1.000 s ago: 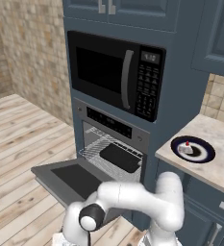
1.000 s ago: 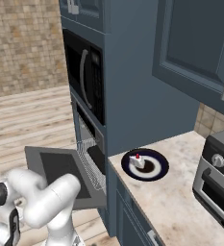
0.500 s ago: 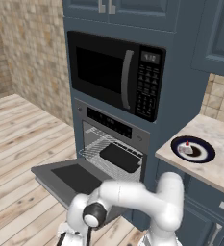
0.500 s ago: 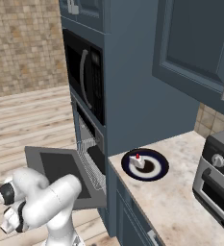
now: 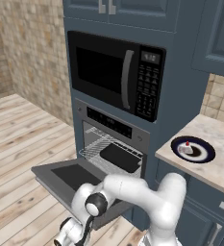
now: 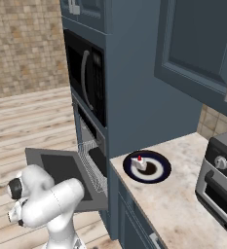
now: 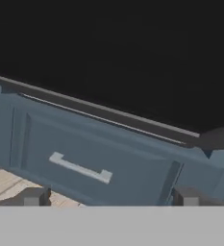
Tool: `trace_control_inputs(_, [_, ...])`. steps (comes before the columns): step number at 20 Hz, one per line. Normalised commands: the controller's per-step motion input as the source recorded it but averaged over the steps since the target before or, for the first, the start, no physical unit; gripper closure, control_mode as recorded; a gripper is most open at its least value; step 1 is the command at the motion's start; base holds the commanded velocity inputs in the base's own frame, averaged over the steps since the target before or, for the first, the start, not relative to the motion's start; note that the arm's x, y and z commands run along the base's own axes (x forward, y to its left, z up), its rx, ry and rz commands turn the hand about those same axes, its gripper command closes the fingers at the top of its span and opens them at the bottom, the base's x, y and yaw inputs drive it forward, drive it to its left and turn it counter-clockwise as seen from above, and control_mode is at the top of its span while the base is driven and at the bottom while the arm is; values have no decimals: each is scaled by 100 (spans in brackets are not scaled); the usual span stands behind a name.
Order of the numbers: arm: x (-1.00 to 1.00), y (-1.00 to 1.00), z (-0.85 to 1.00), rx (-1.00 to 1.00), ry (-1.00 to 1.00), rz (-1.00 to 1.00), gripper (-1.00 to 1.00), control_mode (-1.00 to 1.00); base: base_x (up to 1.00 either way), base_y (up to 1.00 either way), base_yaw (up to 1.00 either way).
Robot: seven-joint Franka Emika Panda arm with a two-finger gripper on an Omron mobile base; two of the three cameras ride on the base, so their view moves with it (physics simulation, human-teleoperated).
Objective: Take the baked cake out of the oven and place it on the plate for cooling. Then close the oven door.
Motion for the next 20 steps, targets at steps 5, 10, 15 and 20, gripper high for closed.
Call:
trace_control_inputs(5, [53, -38, 78, -47, -35, -17, -100, -100, 0, 0, 0])
trace_control_inputs(10, [13, -41, 94, -44, -63, 0, -100, -100, 0, 0, 0])
trace_control_inputs(15, [1, -52, 98, -41, -65, 1, -100, -100, 0, 0, 0])
trace_control_inputs(20, [15, -55, 100, -37, -60, 4, -100, -100, 0, 0, 0])
